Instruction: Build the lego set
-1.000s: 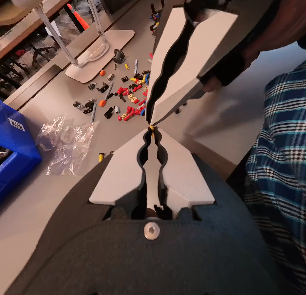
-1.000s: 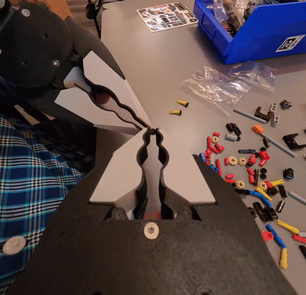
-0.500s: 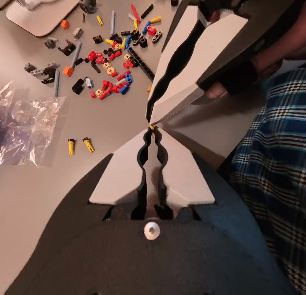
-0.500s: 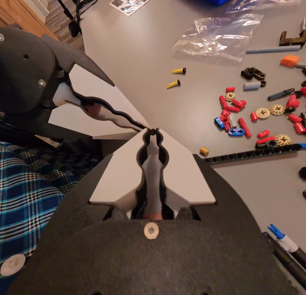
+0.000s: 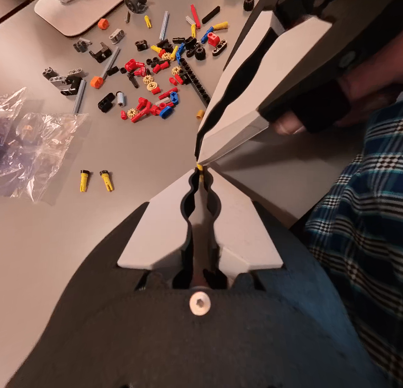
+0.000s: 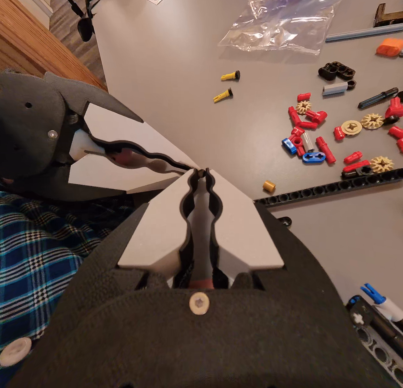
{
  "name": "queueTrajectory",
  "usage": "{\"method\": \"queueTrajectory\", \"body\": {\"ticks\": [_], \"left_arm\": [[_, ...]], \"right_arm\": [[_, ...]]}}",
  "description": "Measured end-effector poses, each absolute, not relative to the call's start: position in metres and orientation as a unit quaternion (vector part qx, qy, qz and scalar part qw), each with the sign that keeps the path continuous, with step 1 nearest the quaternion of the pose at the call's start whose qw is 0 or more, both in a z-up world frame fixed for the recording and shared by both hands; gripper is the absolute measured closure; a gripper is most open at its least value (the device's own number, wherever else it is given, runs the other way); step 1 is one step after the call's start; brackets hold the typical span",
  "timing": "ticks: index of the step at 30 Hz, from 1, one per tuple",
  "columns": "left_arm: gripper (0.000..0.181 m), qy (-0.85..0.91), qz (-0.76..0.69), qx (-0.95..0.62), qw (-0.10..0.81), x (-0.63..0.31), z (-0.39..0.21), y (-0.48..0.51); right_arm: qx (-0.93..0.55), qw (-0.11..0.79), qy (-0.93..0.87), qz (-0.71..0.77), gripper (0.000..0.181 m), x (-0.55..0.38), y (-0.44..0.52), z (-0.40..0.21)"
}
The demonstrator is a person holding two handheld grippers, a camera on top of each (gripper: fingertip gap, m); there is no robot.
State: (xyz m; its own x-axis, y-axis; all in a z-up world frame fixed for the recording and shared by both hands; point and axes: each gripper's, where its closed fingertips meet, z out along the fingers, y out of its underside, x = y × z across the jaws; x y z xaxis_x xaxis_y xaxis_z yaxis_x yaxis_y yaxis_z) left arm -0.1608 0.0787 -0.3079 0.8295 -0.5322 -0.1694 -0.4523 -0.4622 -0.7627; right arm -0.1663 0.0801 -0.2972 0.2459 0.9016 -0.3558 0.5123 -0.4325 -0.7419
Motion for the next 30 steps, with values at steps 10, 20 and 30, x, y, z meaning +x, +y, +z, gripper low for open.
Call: {"method": "queueTrajectory", "body": {"ticks": [10,20,30], "left_arm": [[0.181,0.267,-0.056,-0.842,0.466,-0.158,-0.307,0.073],[0.181,0.27,-0.067,-0.84,0.465,-0.156,-0.306,0.073],[0.181,0.271,-0.071,-0.841,0.463,-0.153,-0.306,0.074]], "right_arm": [[-0.766,0.193,-0.459,0.405,0.177,-0.166,0.077,-0.305],[-0.765,0.177,-0.438,0.438,0.177,-0.162,0.082,-0.3],[-0.74,0.23,-0.428,0.466,0.177,-0.135,0.099,-0.262]]}}
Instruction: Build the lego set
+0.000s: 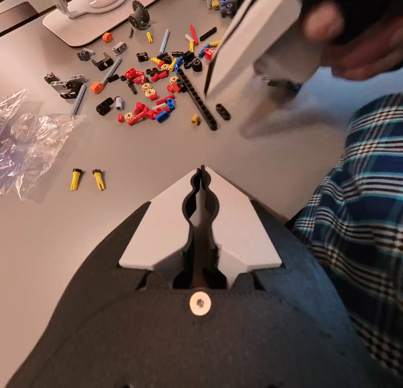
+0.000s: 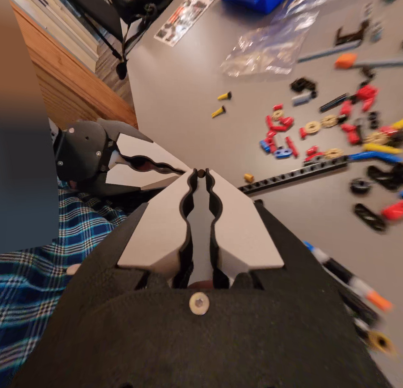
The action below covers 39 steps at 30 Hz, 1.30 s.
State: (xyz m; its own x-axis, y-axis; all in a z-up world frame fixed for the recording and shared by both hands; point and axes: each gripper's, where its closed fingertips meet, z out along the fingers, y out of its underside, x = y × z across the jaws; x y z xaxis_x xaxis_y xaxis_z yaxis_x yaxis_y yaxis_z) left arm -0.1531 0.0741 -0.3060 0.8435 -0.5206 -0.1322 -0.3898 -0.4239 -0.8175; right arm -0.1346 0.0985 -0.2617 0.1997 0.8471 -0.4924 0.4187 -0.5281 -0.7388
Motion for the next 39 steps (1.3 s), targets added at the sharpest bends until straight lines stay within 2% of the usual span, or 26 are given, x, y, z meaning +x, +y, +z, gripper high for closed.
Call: {"method": "queueTrajectory", "body": {"ticks": [5,12,17,25,36,39], "left_arm": [[0.181,0.27,-0.065,-0.843,0.461,-0.152,-0.306,0.077],[0.176,0.294,-0.047,-0.837,0.458,-0.144,-0.304,0.075],[0.166,0.412,-0.077,-0.764,0.491,-0.089,-0.277,0.067],[0.156,0.559,-0.136,-0.687,0.444,-0.018,-0.291,0.047],[0.162,0.637,-0.146,-0.651,0.386,0.016,-0.311,0.032],[0.171,0.642,-0.14,-0.652,0.378,0.021,-0.313,0.033]], "right_arm": [[-0.748,0.257,-0.414,0.45,0.177,-0.091,0.13,-0.244],[-0.756,0.238,-0.421,0.441,0.177,-0.054,0.102,-0.262],[-0.77,0.238,-0.391,0.445,0.177,-0.028,0.094,-0.273],[-0.782,0.259,-0.417,0.383,0.177,0.001,0.089,-0.293],[-0.769,0.267,-0.45,0.368,0.177,0.012,0.08,-0.301],[-0.765,0.268,-0.453,0.371,0.177,0.012,0.078,-0.3]]}}
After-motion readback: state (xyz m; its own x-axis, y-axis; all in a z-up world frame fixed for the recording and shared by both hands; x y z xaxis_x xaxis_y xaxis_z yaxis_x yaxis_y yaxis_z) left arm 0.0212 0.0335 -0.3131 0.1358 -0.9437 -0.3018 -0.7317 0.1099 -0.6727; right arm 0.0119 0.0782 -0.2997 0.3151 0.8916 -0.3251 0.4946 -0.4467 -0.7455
